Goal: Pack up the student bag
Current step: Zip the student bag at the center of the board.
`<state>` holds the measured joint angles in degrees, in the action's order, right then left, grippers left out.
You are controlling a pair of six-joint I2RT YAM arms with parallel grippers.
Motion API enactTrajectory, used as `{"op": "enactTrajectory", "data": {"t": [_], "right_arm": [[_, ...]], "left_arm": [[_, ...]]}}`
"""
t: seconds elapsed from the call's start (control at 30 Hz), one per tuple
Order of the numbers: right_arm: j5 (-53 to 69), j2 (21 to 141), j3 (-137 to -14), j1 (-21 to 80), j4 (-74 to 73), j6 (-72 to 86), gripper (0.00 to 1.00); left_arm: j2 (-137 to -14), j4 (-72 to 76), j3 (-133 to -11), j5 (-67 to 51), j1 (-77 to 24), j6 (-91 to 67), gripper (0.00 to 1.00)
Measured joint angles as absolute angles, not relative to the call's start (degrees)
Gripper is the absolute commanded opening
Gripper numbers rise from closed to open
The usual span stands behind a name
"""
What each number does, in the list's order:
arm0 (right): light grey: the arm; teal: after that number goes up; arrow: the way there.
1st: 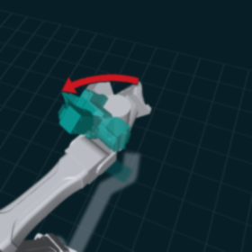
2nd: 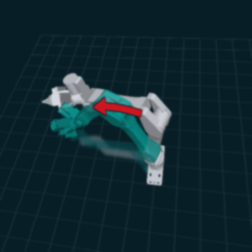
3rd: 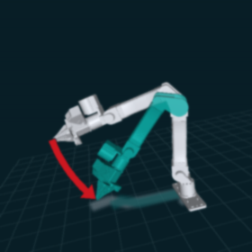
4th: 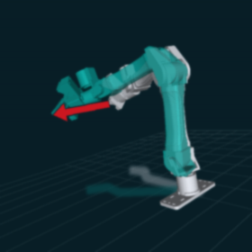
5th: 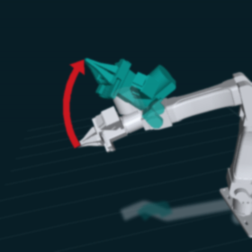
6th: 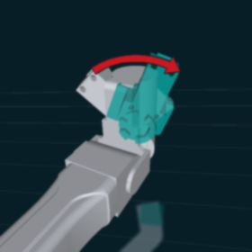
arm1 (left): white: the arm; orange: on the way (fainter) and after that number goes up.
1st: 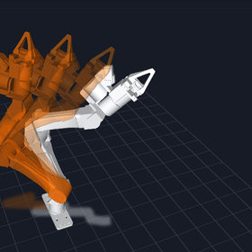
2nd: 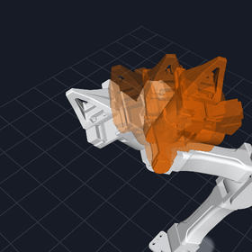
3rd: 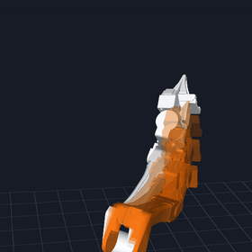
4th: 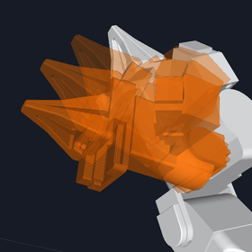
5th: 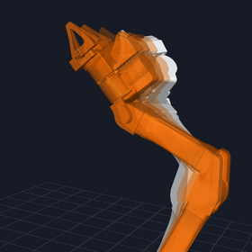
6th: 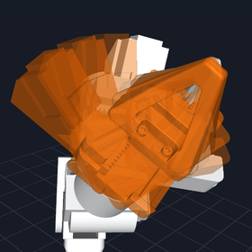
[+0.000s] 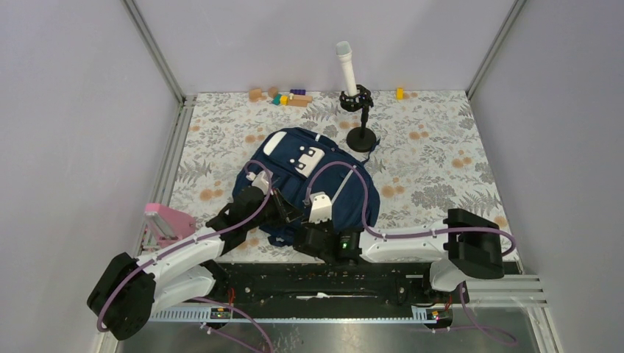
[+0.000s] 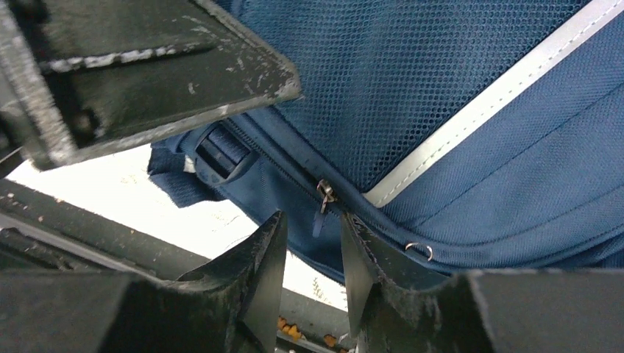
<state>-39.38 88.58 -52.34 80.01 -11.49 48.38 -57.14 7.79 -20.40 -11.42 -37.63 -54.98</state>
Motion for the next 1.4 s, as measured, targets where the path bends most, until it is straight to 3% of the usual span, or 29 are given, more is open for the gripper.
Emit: {"op": "enactTrajectory", "data": {"t": [0.27,0.5,0.73,1.4], "right_arm": [[-39.4,92.7,-54.3,78.5,-12.2,48.5,0.35],[-39.9,95.0,-55.5,78.1,-13.1,48.3,0.00],[-39.5,93.5,-52.7,78.0,-10.6,49.3,0.00],[-37.9,75.2,-39.1,75.9,-10.4,49.0,0.00]], "left_arm": [[-57.2,8.1,-20.1,-11.4,-37.6,-55.1,0.00],[-57.4,8.3,-20.1,-11.4,-37.6,-55.1,0.00],[-56.5,7.2,-20.1,-9.9,-37.7,-54.2,0.00],[-60.2,7.6,-21.6,-15.2,-32.7,-51.6,0.00]]}}
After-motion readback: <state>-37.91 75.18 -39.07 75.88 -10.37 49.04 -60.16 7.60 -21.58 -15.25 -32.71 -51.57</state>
